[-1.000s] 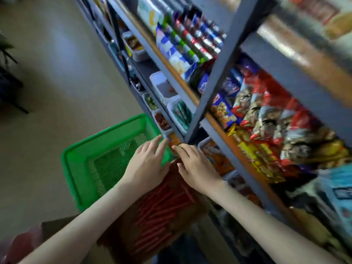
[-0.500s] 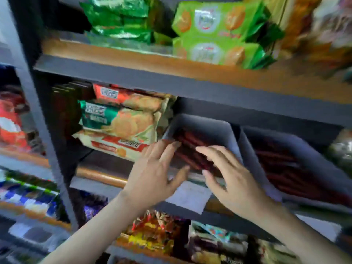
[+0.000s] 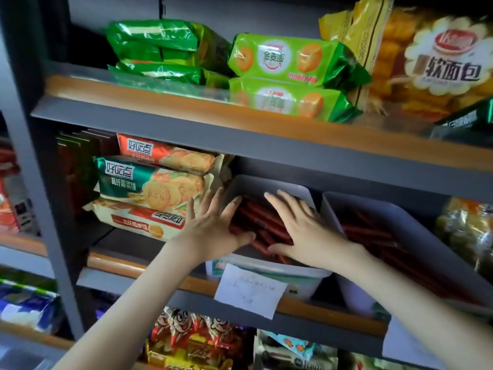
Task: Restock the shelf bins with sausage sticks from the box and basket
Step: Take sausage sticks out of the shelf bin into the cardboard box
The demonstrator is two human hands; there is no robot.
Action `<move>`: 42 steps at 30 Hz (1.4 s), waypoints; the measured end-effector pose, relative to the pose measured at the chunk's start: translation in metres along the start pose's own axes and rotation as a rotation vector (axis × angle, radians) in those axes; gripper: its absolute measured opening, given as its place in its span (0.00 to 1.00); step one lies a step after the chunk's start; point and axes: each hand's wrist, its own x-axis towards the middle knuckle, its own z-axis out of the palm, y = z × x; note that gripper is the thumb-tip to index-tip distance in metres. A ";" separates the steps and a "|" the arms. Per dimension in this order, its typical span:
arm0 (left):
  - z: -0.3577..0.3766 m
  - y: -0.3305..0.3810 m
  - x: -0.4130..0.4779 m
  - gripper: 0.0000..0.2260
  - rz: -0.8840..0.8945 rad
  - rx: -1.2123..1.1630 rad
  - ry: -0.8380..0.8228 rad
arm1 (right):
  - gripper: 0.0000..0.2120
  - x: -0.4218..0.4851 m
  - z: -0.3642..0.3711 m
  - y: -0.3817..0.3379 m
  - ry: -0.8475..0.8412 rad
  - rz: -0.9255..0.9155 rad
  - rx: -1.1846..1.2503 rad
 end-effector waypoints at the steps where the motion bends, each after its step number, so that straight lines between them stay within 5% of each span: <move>1: 0.000 0.001 -0.001 0.38 -0.003 0.013 -0.009 | 0.47 0.007 0.004 -0.001 -0.029 0.002 -0.002; 7: 0.000 -0.006 0.006 0.38 0.044 -0.051 0.083 | 0.49 0.049 0.027 0.004 -0.172 0.021 -0.114; 13: -0.001 -0.033 0.020 0.39 0.160 -0.052 0.513 | 0.54 0.079 0.039 0.012 -0.359 0.079 -0.110; 19: -0.005 -0.034 0.027 0.42 0.028 0.044 0.189 | 0.59 0.100 0.045 0.013 -0.631 0.183 0.025; 32: -0.003 -0.036 0.027 0.35 0.027 0.034 0.212 | 0.55 0.109 0.051 0.018 -0.441 0.303 0.265; 36: -0.002 -0.036 0.025 0.37 0.045 -0.004 0.274 | 0.47 0.106 0.048 0.028 -0.304 0.449 0.376; 39: -0.005 -0.036 0.017 0.42 0.053 -0.092 0.332 | 0.39 0.102 0.040 0.030 -0.220 0.611 0.660; 42: -0.006 -0.037 0.002 0.40 0.061 -0.233 0.418 | 0.18 0.090 0.012 0.021 -0.112 0.723 1.211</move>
